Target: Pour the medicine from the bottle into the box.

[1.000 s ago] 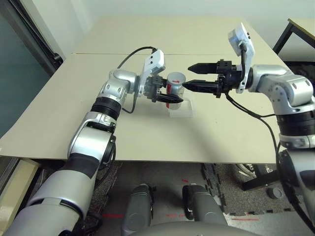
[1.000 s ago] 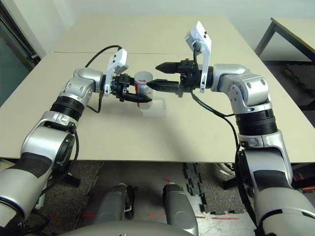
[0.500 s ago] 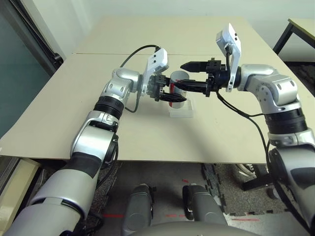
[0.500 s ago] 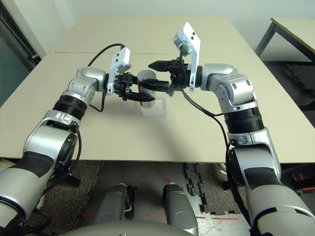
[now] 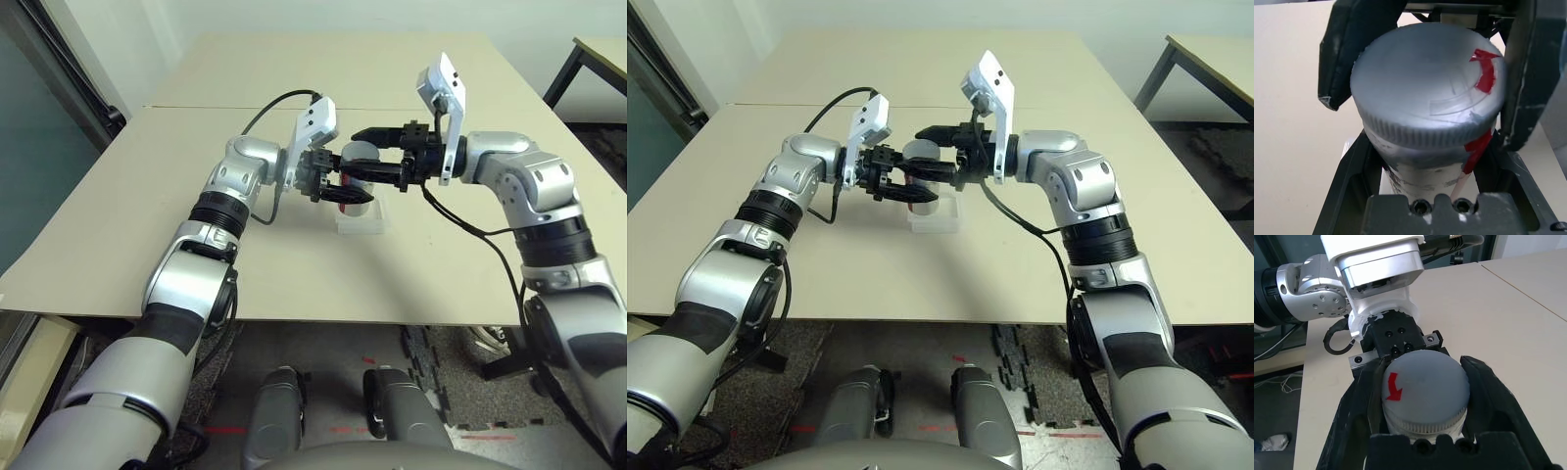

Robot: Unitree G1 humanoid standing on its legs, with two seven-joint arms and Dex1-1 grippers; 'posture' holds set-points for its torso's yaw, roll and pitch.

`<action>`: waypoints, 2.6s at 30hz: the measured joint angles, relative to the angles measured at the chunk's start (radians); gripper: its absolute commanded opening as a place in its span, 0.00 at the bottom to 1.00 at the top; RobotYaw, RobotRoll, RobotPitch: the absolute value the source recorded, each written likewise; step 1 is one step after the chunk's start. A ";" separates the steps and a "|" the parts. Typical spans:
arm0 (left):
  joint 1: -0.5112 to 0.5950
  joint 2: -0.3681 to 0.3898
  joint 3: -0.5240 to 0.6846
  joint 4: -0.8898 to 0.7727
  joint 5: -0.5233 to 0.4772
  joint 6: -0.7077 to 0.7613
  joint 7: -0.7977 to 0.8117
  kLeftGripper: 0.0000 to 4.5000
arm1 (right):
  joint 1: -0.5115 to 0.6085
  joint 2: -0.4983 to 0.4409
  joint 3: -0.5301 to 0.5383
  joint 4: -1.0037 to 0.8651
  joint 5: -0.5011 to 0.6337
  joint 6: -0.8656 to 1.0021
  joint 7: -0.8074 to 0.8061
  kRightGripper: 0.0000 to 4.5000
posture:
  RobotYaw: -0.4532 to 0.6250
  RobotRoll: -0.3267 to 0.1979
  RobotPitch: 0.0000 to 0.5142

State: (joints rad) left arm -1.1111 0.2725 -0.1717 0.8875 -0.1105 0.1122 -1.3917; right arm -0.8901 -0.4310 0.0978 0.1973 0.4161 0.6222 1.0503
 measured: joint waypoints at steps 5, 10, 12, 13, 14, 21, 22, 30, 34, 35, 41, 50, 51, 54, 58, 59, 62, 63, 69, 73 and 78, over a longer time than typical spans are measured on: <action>0.000 0.000 0.002 -0.003 -0.001 0.004 0.000 0.63 | 0.000 0.002 -0.003 0.000 0.003 0.000 0.001 0.57 | 0.39 0.62 0.12; 0.000 -0.001 0.004 -0.013 -0.006 0.011 -0.006 0.63 | 0.000 0.005 -0.014 0.015 0.010 -0.015 0.027 0.57 | 0.39 0.62 0.12; 0.000 -0.004 0.004 -0.015 -0.006 0.017 -0.010 0.63 | 0.000 0.006 -0.021 0.035 0.012 -0.028 0.053 0.57 | 0.39 0.62 0.12; 0.000 -0.006 0.004 -0.015 -0.006 0.021 -0.011 0.63 | -0.002 0.006 -0.024 0.050 0.012 -0.040 0.069 0.57 | 0.39 0.62 0.12; 0.000 -0.008 0.004 -0.017 -0.006 0.024 -0.015 0.63 | -0.006 0.006 -0.026 0.069 0.012 -0.053 0.090 0.57 | 0.40 0.62 0.13; 0.000 -0.011 0.005 -0.074 -0.010 0.048 -0.033 0.63 | -0.087 0.002 -0.021 0.239 0.000 -0.177 0.285 0.57 | 0.42 0.62 0.14; 0.000 -0.011 0.005 -0.085 -0.011 0.051 -0.037 0.63 | -0.099 0.002 -0.020 0.263 -0.003 -0.198 0.315 0.57 | 0.42 0.62 0.15; 0.036 -0.007 -0.014 -0.160 -0.007 0.081 -0.056 0.63 | -0.194 0.009 0.042 0.482 -0.040 -0.390 0.513 0.57 | 0.45 0.62 0.16; 0.047 0.003 -0.017 -0.179 -0.007 0.096 -0.056 0.63 | -0.230 0.007 0.087 0.542 -0.032 -0.433 0.529 0.57 | 0.45 0.62 0.16; 0.048 0.004 -0.017 -0.181 -0.007 0.099 -0.054 0.63 | -0.237 0.008 0.092 0.556 -0.032 -0.442 0.533 0.57 | 0.46 0.62 0.16; 0.055 -0.004 -0.012 -0.214 -0.016 0.129 -0.043 0.63 | -0.249 0.027 0.084 0.573 -0.068 -0.449 0.543 0.93 | 0.45 0.62 0.14; 0.057 -0.002 -0.004 -0.239 -0.024 0.136 -0.010 0.63 | -0.126 -0.043 0.033 0.238 -0.033 -0.211 0.423 1.00 | 0.42 0.62 0.14; 0.057 -0.003 -0.004 -0.240 -0.025 0.136 -0.010 0.63 | -0.111 -0.044 0.024 0.207 -0.029 -0.191 0.403 1.00 | 0.41 0.62 0.14; 0.057 -0.002 -0.004 -0.239 -0.025 0.135 -0.003 0.63 | -0.059 -0.045 -0.006 0.114 -0.012 -0.136 0.318 1.00 | 0.41 0.62 0.14; 0.057 -0.001 -0.004 -0.235 -0.025 0.133 0.005 0.63 | -0.022 -0.035 -0.039 0.030 0.003 -0.085 0.207 1.00 | 0.40 0.62 0.14; 0.057 -0.002 -0.004 -0.232 -0.025 0.131 0.008 0.63 | -0.018 -0.025 -0.044 0.010 0.004 -0.080 0.181 1.00 | 0.40 0.62 0.14; 0.057 -0.002 -0.004 -0.209 -0.025 0.127 0.011 0.63 | -0.003 0.003 -0.046 -0.016 0.005 -0.074 0.109 1.00 | 0.40 0.62 0.14; 0.057 -0.003 -0.004 -0.203 -0.025 0.127 0.013 0.63 | 0.002 0.010 -0.046 -0.016 0.004 -0.074 0.090 1.00 | 0.40 0.62 0.14; 0.057 -0.014 -0.004 -0.200 -0.025 0.123 0.021 0.63 | 0.006 0.038 -0.036 -0.010 -0.015 -0.101 0.027 1.00 | 0.41 0.62 0.15; 0.057 -0.016 -0.004 -0.200 -0.025 0.123 0.028 0.63 | 0.005 0.049 -0.032 0.019 -0.039 -0.122 -0.002 1.00 | 0.41 0.62 0.15; 0.057 -0.015 -0.004 -0.200 -0.025 0.130 0.036 0.63 | 0.004 0.043 -0.031 0.039 -0.046 -0.138 -0.006 1.00 | 0.41 0.62 0.15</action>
State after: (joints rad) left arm -1.0542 0.2572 -0.1754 0.6875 -0.1352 0.2421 -1.3561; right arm -0.8859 -0.3881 0.0663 0.2366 0.3706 0.4840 1.0442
